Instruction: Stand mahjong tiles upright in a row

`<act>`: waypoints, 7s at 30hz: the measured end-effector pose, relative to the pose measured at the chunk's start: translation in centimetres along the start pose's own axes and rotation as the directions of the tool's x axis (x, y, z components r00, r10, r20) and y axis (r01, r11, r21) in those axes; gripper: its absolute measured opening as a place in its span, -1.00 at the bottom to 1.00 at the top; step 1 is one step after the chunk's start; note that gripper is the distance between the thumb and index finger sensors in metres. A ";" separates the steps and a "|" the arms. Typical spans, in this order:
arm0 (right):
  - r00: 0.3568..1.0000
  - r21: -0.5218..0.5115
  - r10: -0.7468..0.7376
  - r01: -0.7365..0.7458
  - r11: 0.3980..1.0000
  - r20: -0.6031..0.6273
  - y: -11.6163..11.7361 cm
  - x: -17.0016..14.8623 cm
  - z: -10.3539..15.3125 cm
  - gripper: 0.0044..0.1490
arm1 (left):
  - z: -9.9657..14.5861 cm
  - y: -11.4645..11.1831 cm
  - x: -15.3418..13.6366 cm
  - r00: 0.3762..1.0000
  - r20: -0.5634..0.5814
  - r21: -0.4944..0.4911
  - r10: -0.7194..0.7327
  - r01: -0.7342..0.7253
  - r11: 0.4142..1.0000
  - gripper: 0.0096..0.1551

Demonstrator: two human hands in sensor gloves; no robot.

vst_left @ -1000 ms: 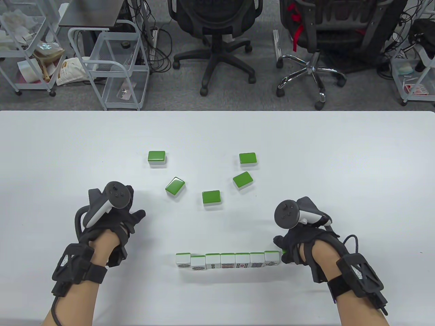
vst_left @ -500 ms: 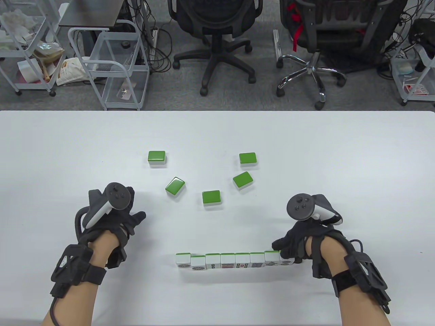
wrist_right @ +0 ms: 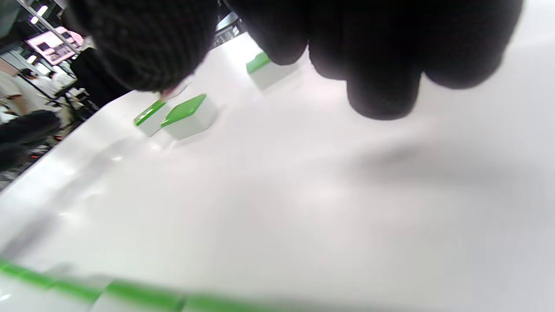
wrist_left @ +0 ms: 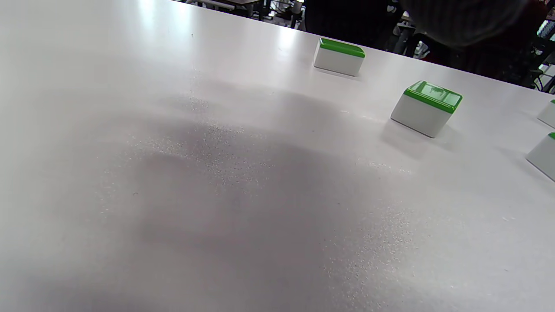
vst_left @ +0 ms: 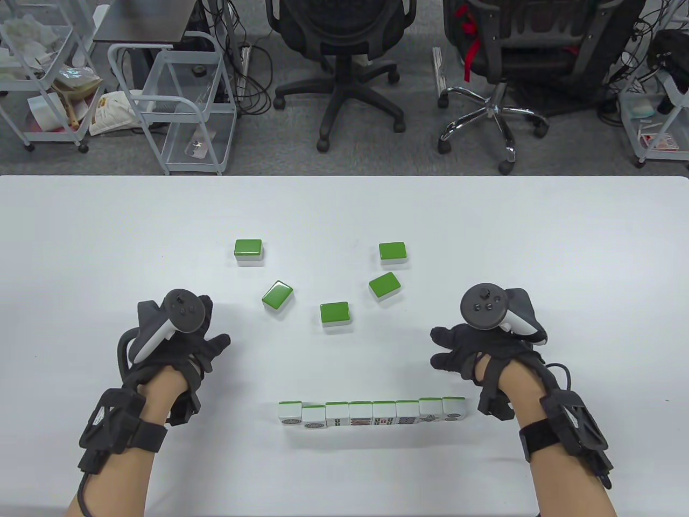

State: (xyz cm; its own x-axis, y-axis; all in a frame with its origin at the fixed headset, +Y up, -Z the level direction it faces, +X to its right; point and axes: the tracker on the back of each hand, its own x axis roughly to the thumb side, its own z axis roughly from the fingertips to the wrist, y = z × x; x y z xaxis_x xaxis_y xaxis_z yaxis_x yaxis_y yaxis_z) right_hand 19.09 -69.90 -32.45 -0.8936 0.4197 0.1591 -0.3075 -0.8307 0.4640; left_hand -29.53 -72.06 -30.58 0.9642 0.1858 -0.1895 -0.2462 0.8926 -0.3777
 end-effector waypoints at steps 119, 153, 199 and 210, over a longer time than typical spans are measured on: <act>0.897 -0.213 0.097 -0.206 0.955 -0.431 -1.8 5.5 -18.5 0.19 | -0.3 0.7 0.1 0.999 0.017 0.121 0.043 -0.045 0.992 -0.03; 0.980 0.150 0.159 -0.140 0.979 -0.121 -3.3 -1.7 -3.9 0.00 | -0.4 -0.1 0.1 0.999 0.022 0.086 0.025 -0.027 0.996 -0.04; 0.984 0.091 0.043 -0.028 0.995 -0.173 -4.8 -5.2 6.3 -0.16 | -0.3 -1.2 0.1 1.000 0.021 0.047 0.017 -0.018 0.999 -0.02; 0.970 -0.299 -0.014 -0.061 0.952 -0.241 -3.3 -3.2 1.8 0.07 | -0.4 -1.1 0.4 0.999 0.042 0.059 -0.002 0.000 0.998 -0.01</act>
State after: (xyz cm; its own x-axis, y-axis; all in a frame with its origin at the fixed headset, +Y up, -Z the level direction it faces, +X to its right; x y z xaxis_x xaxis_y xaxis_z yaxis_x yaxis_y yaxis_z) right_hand 23.55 -67.89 -32.94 -0.9417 0.3307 -0.0617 -0.3364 -0.9260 0.1716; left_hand -28.96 -73.13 -30.60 0.9680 0.2008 -0.1507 -0.2402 0.9153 -0.3234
